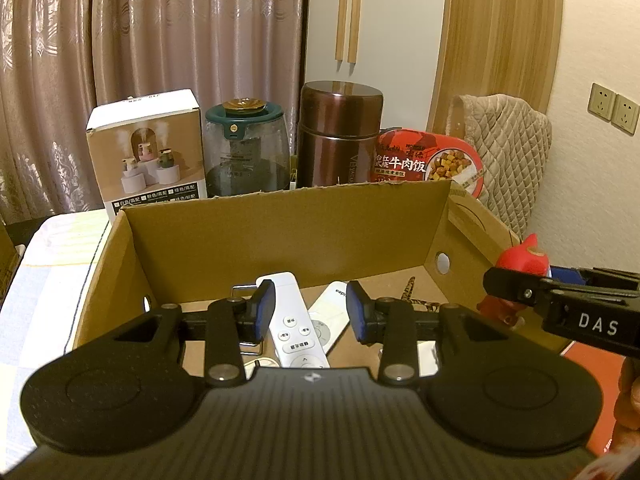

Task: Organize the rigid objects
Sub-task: 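Open the right gripper to drop the Doraemon figure into the box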

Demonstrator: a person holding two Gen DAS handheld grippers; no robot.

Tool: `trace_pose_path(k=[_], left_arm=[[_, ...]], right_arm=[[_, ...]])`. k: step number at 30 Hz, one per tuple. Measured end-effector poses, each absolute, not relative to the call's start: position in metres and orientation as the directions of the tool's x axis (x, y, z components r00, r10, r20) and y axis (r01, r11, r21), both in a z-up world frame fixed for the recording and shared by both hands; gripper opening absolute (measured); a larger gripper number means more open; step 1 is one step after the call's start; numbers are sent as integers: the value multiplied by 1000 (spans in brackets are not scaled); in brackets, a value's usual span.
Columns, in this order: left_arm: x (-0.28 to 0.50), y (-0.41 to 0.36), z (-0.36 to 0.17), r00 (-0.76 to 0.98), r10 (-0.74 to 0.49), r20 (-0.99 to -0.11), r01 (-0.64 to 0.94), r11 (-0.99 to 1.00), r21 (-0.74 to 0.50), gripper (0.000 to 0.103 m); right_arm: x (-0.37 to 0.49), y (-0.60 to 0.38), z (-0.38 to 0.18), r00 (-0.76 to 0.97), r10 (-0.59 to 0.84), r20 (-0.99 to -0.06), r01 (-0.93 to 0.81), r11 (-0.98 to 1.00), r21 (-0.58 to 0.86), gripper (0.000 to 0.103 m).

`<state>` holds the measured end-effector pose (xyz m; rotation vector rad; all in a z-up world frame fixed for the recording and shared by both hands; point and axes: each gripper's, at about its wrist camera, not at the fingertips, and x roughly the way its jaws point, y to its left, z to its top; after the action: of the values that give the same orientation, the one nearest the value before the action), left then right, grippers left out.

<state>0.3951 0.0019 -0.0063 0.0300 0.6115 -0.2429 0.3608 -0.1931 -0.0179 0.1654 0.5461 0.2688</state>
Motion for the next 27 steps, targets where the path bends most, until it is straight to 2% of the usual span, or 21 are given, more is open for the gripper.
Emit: trace_pose_path(k=[19,23,25,27], left_arm=[[394,3,-7,790,-218,-573,238,970,-42,33],[393,4,-5,793,-220,-568,238,970,-43,36],[391,5,-3,796,-224,-563,239,970,-48,36],[389,6,-1,799,-226,-557,239,970,-52,40]], right_arm=[[363,-194,-22,824,284,-490,-204,956,212,42],[362,-196,-19,839,279,-467,-200,957,212,42],[361,-198,-16,848,279,-450,-200,956,217,45],[360,-201,-13,863,272,-425,-194,956,219,52]])
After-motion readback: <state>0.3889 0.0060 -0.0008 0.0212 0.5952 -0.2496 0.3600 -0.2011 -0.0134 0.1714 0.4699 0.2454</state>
